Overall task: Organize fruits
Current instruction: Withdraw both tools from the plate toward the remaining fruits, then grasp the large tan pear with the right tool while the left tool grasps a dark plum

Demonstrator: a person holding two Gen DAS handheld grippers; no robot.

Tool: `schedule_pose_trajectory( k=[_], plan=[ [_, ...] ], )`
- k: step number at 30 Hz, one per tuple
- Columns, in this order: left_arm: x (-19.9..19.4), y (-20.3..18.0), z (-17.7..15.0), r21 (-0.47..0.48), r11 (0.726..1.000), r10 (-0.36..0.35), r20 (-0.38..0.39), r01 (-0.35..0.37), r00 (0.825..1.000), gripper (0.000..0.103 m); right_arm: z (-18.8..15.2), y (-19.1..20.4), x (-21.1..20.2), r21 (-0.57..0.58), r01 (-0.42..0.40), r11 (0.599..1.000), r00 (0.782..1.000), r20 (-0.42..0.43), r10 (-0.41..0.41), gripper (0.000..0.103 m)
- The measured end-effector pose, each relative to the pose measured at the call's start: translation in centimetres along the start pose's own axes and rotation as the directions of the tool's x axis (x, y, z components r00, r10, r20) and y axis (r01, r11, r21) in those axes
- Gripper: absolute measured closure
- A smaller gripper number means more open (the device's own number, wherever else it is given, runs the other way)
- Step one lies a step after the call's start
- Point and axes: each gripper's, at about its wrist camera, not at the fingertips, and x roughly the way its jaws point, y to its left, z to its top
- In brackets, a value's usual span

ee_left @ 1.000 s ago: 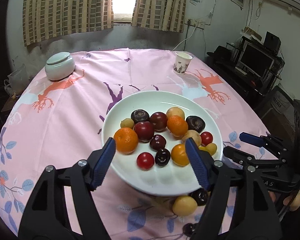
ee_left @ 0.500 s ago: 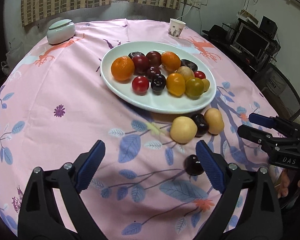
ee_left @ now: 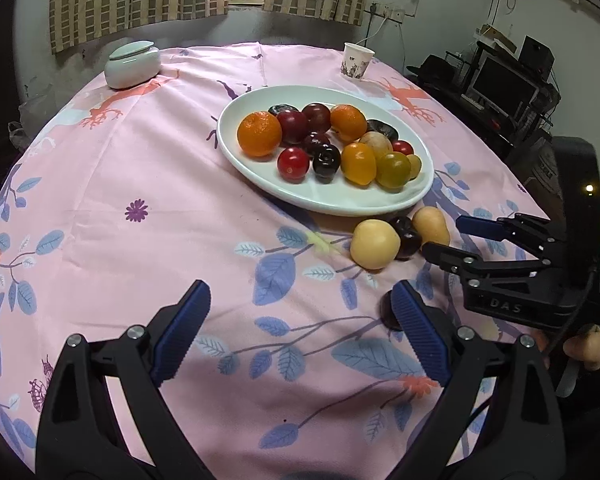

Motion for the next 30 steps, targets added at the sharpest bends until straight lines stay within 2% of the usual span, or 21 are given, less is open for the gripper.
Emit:
schedule_pose_trajectory(
  k=[3, 6, 7, 8, 10, 13, 14, 21, 23, 26, 28, 29, 30],
  plan=[
    [-0.1, 0.1, -0.1, -0.008, 1.0, 0.003, -0.003, -0.003, 1.0, 0.009, 0.4, 0.2, 0.2, -0.011, -0.023, 1.0, 1.0, 0.012, 0.023, 0.054],
    [0.0, -0.2, -0.1, -0.011, 1.0, -0.009, -0.011, 0.009, 1.0, 0.009, 0.7, -0.2, 0.5, 0.008, -0.082, 0.997, 0.997, -0.007, 0.082, 0.057],
    [0.0, -0.3, -0.1, -0.01, 1.0, -0.01, -0.01, 0.01, 1.0, 0.009, 0.7, -0.4, 0.4, 0.017, -0.086, 0.996, 0.996, -0.009, 0.086, 0.06],
    [-0.1, -0.5, 0.0, -0.006, 1.0, -0.009, -0.009, 0.008, 1.0, 0.009, 0.5, -0.6, 0.1, 0.027, -0.08, 0.996, 0.997, -0.006, 0.08, 0.069],
    [-0.1, -0.9, 0.0, 0.005, 1.0, -0.005, -0.012, 0.005, 1.0, 0.009, 0.2, -0.8, -0.8, 0.044, -0.11, 0.993, 0.994, 0.005, 0.11, 0.071],
    [0.6, -1.6, 0.0, 0.028, 1.0, -0.005, -0.042, 0.006, 0.999, 0.009, -0.5, -0.7, -2.2, 0.035, -0.102, 0.994, 0.995, 0.019, 0.101, 0.073],
    [1.0, -2.1, -0.1, 0.042, 0.999, -0.003, -0.058, 0.006, 0.998, 0.009, -0.8, -0.8, -2.6, 0.036, -0.109, 0.993, 0.994, 0.019, 0.108, 0.078],
    [3.8, -5.5, -0.5, 0.128, 0.991, -0.022, -0.112, 0.037, 0.993, 0.009, -3.1, -2.4, -3.4, 0.077, -0.092, 0.993, 0.996, -0.008, 0.093, 0.078],
    [4.3, -6.3, -0.8, 0.148, 0.988, -0.015, -0.121, 0.033, 0.993, 0.01, -3.3, -2.8, -2.9, 0.104, -0.119, 0.987, 0.992, -0.023, 0.122, 0.078],
    [4.2, -6.8, -1.1, 0.162, 0.986, -0.009, -0.123, 0.028, 0.992, 0.01, -2.8, -2.6, -2.7, 0.12, -0.205, 0.971, 0.978, -0.018, 0.209, 0.077],
    [3.9, -6.7, -1.2, 0.163, 0.986, 0.003, -0.113, 0.016, 0.994, 0.01, -2.2, -2.0, -2.3, 0.106, -0.237, 0.966, 0.97, -0.021, 0.24, 0.068],
    [3.7, -6.5, -1.3, 0.16, 0.987, 0.007, -0.108, 0.01, 0.994, 0.01, -1.8, -1.6, -2.1, 0.101, -0.242, 0.965, 0.969, -0.021, 0.246, 0.057],
    [3.5, -6.3, -1.4, 0.156, 0.988, 0.012, -0.107, 0.005, 0.994, 0.01, -1.5, -1.2, -1.8, 0.092, -0.253, 0.963, 0.966, -0.023, 0.256, 0.054]
  ],
)
